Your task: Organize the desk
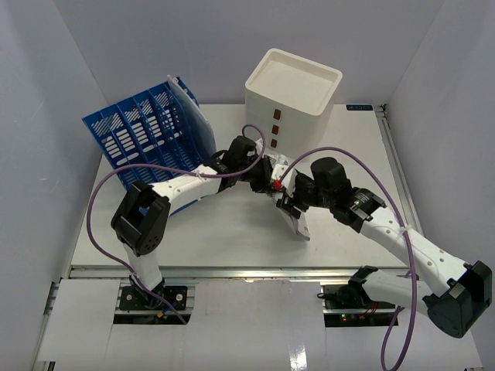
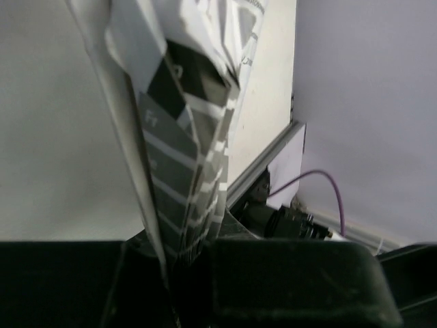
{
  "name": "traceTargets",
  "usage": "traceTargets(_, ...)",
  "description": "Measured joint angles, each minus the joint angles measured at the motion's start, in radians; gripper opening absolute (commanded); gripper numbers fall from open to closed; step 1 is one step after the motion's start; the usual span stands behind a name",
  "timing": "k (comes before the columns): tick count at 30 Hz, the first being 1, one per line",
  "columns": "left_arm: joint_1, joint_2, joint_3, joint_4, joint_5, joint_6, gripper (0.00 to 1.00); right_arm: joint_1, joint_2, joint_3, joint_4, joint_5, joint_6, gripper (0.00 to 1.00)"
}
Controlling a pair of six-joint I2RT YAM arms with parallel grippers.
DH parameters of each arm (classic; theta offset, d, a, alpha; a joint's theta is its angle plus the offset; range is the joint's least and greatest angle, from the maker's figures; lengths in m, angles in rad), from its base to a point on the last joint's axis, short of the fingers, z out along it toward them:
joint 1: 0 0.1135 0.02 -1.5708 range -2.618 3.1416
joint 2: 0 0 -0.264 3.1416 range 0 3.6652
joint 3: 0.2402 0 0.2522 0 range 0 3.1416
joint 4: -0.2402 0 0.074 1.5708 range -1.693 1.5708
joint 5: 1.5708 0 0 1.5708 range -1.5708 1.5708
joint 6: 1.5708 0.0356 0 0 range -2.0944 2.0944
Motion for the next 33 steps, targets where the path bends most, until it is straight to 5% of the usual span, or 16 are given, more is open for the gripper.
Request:
traceTargets(6, -0.009, -0.081, -0.126, 0.065, 0.055, 0.132, 0.00, -0.034, -0.083, 0.034, -0.101, -0.031, -0.130, 0.94)
traceTargets(17, -0.007, -0.539, -0.205, 0.024, -0.171, 0.468, 0.00, -0.307, -0.184, 0.040, -0.084, -0.178, -0.145, 0.93)
traceTargets(26, -0.007, -0.900, -0.200, -0.023, -0.484, 0.720, 0.00, -0.456, -0.129, -0.081, 0.014, -0.362, -0.066, 0.93)
traceTargets(33, -0.008, -0.850, -0.012, -0.113, -0.821, 0.958, 0.00, -0.485, -0.111, -0.195, 0.111, -0.468, -0.030, 0.93)
